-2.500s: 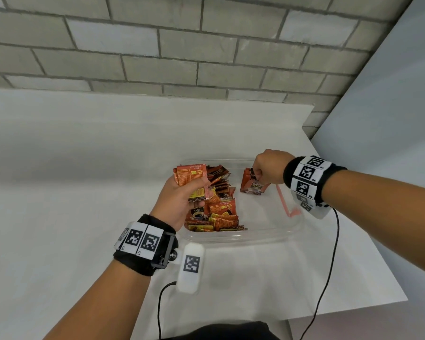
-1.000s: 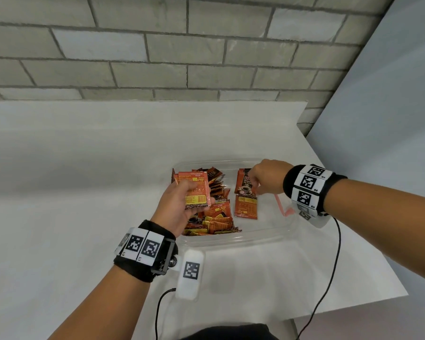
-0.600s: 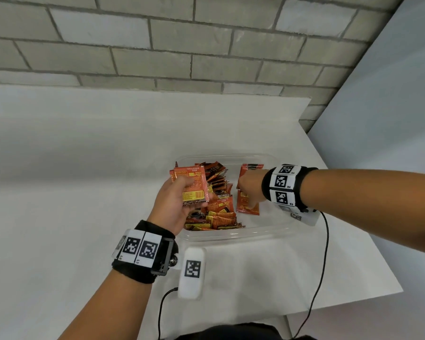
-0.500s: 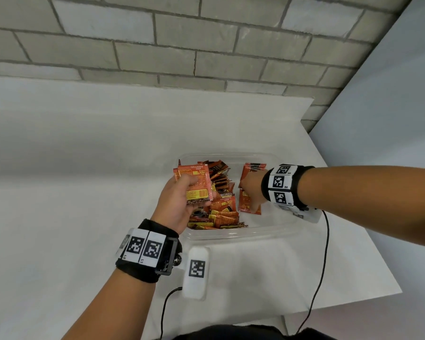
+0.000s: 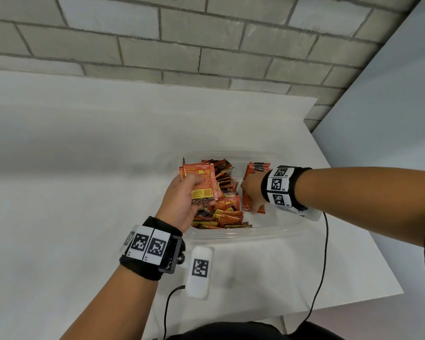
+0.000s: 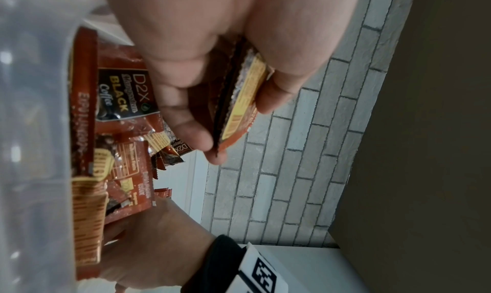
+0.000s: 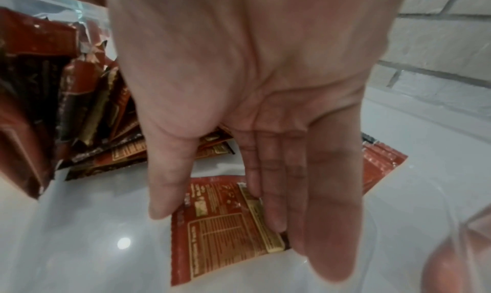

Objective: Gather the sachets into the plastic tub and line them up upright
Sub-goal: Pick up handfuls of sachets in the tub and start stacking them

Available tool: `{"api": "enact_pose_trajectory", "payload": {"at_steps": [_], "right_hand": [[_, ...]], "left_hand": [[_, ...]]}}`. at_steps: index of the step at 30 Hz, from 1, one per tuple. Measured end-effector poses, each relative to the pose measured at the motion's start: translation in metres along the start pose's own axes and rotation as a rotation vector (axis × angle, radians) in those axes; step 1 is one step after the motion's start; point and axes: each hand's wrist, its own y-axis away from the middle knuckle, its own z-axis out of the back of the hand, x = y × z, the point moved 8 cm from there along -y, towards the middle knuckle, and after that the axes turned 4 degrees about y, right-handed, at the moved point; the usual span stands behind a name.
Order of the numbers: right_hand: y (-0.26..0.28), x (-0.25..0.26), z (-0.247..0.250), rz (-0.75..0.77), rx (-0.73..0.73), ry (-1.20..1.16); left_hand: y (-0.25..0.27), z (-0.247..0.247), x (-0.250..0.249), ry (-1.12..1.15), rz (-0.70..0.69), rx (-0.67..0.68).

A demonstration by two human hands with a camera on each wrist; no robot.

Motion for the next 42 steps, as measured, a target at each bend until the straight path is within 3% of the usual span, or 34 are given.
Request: {"api": "enact_pose_trajectory", "payload": {"at_steps": [8,15,21,42], "right_hand": [[-0.007,0.010,-0.005,0.047,0.054,0.096],[-0.003,-0.020,0.002,0.045,-0.061,0.054],[0.002,-0.063,0.010,-0.122,-0.193,-0.063],[-0.010,-0.060,0.012,-0.098,-0.316,0.028]], "left_hand": [[-0.001,0.001,0.000,0.003,0.002,-0.009],[-0.001,0.000,0.000,-0.020,0.003,-0.010],[-0.001,0.000,0.001,-0.015,0.005,-0.008],[-0.003,0.002,0.003,-0.022,0.008,-0.013]]}}
